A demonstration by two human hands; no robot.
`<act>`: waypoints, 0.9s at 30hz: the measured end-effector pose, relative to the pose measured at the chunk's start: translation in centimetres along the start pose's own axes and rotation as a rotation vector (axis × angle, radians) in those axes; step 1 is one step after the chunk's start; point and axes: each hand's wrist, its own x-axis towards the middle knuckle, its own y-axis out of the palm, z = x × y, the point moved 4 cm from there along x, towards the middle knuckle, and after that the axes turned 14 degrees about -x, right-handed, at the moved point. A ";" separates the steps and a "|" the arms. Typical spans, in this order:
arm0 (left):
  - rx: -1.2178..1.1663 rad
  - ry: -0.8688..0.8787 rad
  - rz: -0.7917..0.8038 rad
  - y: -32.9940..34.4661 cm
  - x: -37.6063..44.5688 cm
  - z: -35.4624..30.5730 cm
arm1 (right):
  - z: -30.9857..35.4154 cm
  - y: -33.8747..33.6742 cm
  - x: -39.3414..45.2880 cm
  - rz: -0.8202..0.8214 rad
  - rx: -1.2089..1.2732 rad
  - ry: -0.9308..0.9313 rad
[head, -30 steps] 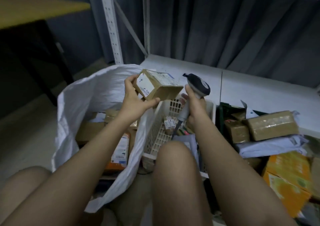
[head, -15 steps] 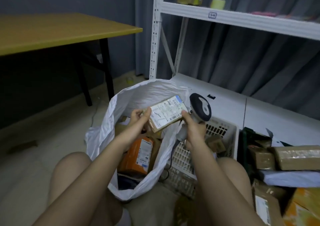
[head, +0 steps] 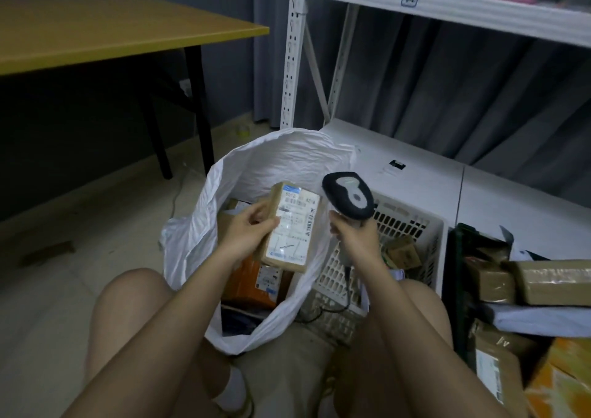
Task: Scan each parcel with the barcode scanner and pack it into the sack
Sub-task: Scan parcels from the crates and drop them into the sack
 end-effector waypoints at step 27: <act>0.349 0.088 -0.037 -3.2 4.1 -3.2 | 3.1 -2.0 -0.6 0.259 -1.087 -0.393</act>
